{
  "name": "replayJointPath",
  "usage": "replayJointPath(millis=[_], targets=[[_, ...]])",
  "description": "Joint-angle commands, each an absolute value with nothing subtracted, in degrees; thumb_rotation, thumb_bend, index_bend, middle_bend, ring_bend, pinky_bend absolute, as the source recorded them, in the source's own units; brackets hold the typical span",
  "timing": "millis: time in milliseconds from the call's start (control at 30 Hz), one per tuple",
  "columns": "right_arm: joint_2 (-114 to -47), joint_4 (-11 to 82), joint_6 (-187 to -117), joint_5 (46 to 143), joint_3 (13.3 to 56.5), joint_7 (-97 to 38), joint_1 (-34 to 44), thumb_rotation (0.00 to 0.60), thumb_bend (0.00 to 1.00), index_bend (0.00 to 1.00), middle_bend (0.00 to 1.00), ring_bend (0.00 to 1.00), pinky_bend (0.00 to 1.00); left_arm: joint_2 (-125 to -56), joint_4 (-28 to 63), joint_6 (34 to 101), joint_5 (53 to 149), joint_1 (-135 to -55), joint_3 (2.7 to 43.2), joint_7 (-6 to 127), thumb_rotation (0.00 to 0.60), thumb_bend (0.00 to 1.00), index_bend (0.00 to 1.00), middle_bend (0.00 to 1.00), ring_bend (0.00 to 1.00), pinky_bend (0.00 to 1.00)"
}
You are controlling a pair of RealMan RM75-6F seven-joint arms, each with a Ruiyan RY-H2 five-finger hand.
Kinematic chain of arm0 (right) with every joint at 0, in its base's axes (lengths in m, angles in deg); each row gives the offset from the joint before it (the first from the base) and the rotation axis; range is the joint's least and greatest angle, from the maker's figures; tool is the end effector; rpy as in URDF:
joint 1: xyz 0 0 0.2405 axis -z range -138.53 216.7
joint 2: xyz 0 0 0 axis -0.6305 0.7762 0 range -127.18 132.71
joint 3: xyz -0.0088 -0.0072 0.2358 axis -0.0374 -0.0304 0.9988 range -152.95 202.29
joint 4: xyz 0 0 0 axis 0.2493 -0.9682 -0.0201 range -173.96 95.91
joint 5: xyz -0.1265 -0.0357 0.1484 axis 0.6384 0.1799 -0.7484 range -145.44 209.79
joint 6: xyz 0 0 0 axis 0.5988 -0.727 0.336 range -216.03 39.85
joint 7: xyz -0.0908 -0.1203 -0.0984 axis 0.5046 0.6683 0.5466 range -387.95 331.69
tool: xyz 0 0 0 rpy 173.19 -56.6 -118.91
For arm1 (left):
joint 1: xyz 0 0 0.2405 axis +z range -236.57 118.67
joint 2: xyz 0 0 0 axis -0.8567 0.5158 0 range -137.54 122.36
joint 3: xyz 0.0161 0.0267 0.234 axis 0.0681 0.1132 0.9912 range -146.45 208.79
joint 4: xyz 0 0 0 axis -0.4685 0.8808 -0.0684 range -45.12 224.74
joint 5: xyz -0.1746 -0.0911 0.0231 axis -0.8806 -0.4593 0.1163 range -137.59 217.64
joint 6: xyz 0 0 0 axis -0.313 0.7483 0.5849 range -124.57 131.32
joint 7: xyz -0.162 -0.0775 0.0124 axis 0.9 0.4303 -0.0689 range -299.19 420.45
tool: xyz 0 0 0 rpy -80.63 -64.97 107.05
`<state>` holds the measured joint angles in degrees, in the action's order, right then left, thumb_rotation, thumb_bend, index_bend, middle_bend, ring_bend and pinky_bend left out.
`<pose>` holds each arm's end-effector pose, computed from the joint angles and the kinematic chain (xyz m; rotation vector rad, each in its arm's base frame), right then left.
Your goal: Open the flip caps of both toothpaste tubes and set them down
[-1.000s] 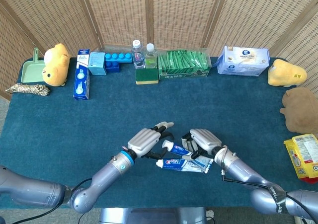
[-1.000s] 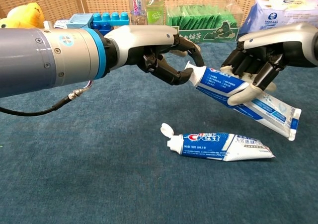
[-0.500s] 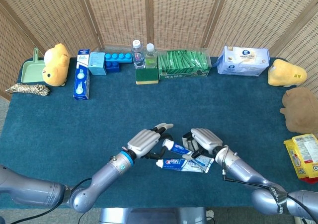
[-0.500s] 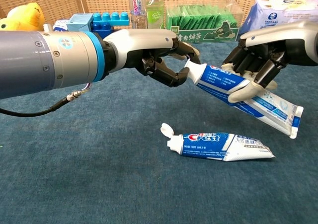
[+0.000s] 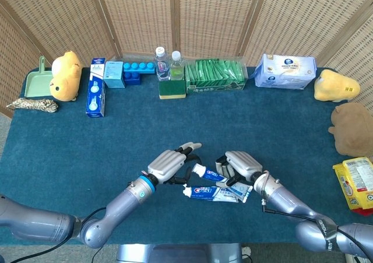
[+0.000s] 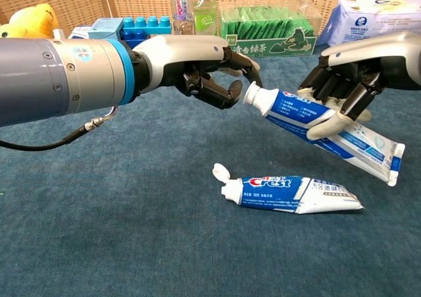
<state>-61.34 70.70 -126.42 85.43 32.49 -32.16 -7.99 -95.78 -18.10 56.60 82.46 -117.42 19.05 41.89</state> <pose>-0.1111 -0.3181 0.0271 1.9067 -1.6097 0.8790 0.0069 0.3005 -0.0480 -2.0724 -1.3996 -1.0925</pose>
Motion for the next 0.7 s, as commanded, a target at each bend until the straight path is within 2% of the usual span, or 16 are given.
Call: replayJointPath(millis=[33, 700], targets=[[-61.42, 70.9, -126.55, 85.31, 32.47, -32.0, -8.07, 0.6, 0.52, 0.94, 0.78, 0.71, 0.79, -95.74, -18.07, 56.57, 82.5, -117.38, 19.07, 42.11, 0.429, 0.71, 0.29, 0.06, 0.01, 0.27], [-59.7, 72.23, -125.74, 88.1, 33.81, -36.44, -6.53, 0.6, 0.53, 0.94, 0.78, 0.71, 0.79, -94.59, -18.14, 56.74, 82.95, -116.49, 19.6, 43.74, 0.418, 0.7, 0.29, 0.06, 0.01, 0.27]])
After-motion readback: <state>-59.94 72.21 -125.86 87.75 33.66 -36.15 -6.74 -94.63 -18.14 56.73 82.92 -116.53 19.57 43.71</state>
